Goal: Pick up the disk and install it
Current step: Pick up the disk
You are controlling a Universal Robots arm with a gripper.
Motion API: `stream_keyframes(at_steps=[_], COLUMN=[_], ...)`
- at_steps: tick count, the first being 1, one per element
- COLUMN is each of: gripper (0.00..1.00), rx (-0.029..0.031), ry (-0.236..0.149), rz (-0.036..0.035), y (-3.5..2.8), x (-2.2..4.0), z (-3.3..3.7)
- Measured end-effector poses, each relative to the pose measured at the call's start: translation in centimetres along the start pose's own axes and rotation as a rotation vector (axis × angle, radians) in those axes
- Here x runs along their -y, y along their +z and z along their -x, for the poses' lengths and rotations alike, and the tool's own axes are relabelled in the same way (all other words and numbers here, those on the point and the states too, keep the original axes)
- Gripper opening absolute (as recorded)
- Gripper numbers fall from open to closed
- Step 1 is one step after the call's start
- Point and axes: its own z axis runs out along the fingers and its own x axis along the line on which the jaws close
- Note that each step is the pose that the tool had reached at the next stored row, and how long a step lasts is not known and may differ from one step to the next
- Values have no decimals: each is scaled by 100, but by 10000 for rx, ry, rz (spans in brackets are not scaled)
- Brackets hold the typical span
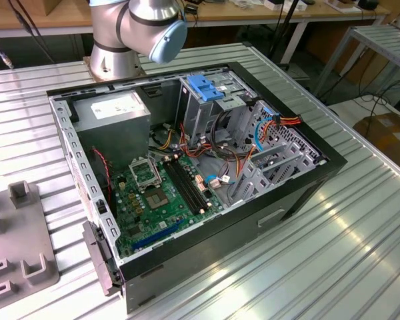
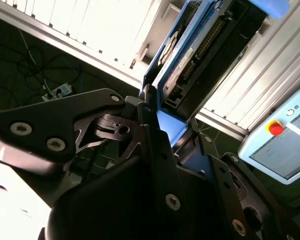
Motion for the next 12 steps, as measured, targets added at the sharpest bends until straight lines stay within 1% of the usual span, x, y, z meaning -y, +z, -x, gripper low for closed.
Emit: stream_keyframes(at_steps=[9,10,12], gripper=[37,37,37], rx=[0,0,0], ry=[0,1,0], rz=[0,0,1], y=[1,1,1], x=[177,218,254], z=[7,9,10])
